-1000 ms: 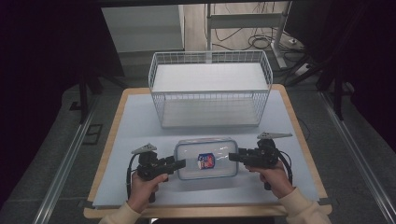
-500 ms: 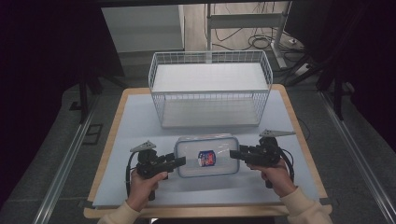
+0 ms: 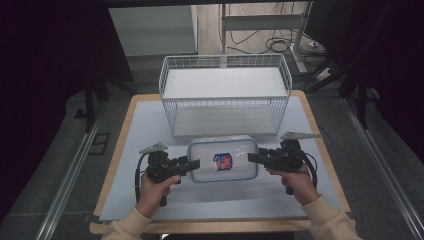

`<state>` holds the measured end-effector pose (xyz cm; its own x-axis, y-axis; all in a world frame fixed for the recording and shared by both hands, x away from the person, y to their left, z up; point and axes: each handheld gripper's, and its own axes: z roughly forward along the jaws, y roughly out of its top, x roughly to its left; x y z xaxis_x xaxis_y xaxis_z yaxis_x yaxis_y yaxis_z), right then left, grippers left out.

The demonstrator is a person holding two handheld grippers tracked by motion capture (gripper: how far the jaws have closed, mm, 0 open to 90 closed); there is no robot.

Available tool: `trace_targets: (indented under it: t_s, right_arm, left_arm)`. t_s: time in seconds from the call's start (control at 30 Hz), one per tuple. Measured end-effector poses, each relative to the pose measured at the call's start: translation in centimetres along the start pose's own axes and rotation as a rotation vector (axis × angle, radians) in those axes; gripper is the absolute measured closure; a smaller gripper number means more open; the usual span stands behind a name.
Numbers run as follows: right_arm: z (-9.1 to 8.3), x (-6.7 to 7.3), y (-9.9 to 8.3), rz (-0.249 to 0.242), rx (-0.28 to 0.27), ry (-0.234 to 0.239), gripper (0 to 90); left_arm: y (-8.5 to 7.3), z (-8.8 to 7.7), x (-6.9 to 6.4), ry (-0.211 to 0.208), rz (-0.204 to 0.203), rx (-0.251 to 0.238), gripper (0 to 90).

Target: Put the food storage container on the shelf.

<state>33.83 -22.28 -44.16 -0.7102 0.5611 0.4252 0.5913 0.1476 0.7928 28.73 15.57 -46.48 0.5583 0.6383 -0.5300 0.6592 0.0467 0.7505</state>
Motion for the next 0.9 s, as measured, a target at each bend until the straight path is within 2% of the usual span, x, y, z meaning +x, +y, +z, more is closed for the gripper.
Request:
trace_targets:
  t_s: [0.27, 0.67, 0.9]
  right_arm:
    - [-0.8, 0.5, 1.9, -0.017, -0.035, -0.003, 50.9]
    - [-1.3, 0.7, 4.6, -0.03, -0.055, -0.013, 51.0]
    - [-1.9, 1.0, 6.3, -0.051, -0.071, -0.019, 51.1]
  left_arm:
    - [2.3, -0.5, -0.7, 0.003, 0.035, -0.019, 46.6]
    - [5.3, -0.7, -0.9, -0.012, 0.04, -0.041, 46.6]
    - [7.2, -1.0, -1.4, -0.019, 0.06, -0.046, 46.6]
